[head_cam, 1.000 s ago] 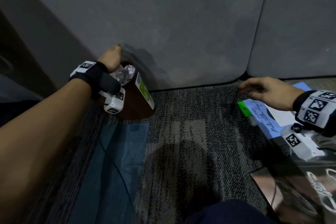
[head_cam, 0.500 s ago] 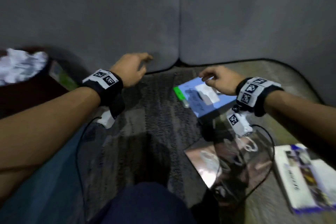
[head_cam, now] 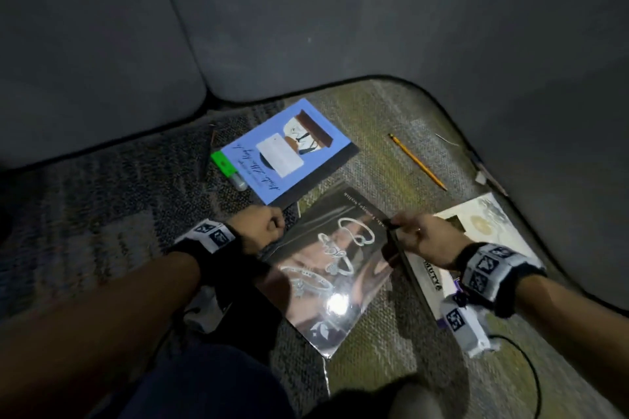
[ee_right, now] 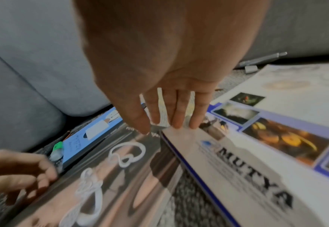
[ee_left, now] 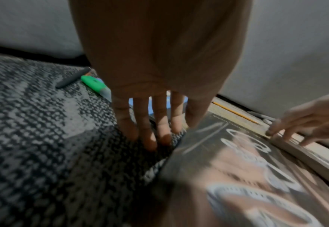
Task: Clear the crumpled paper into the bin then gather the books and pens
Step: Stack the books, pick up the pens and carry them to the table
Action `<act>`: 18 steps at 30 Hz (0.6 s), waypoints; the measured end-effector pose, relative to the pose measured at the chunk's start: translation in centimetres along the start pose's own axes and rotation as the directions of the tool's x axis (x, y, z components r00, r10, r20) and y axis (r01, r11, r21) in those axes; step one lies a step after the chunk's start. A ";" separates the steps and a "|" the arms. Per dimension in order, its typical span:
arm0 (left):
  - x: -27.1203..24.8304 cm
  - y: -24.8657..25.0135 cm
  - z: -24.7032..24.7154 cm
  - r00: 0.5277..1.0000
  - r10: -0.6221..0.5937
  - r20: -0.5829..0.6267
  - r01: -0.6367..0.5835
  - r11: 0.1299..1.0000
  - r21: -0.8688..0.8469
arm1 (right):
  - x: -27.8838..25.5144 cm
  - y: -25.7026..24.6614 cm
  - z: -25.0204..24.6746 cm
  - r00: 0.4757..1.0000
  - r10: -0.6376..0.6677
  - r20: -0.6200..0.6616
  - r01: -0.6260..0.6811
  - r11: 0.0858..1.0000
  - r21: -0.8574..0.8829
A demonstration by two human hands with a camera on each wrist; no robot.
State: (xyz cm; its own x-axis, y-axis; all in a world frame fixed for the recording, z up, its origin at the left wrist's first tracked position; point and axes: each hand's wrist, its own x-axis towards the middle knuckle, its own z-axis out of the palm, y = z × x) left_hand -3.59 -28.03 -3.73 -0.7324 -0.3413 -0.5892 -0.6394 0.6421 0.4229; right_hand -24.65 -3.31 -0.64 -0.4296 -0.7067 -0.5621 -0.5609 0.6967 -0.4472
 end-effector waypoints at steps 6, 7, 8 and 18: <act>-0.8 1.0 5.1 0.997 -0.049 -0.067 0.060 0.983 0.174 | 1.6 0.1 2.9 0.994 0.080 -0.079 -0.094 0.977 -0.192; -0.8 1.3 5.5 0.992 -0.077 -0.097 0.094 0.979 0.178 | 2.2 -0.1 3.3 0.990 0.110 -0.084 -0.127 0.961 -0.247; -0.7 1.3 5.6 0.988 -0.102 -0.114 0.118 0.983 0.141 | 2.6 -0.3 3.7 0.989 0.114 -0.096 -0.138 0.946 -0.293; -2.1 1.2 7.3 0.985 -0.041 -0.167 0.022 0.993 -0.117 | 0.1 5.3 2.3 0.752 0.396 -0.528 -0.286 0.916 0.281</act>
State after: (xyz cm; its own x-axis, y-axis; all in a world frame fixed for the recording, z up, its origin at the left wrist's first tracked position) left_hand -1.10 -21.50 -7.00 -0.7340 -0.4773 -0.4832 -0.6784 0.5497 0.4874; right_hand -26.02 0.65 -4.68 -0.9183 -0.3204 -0.2324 -0.1927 0.8748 -0.4445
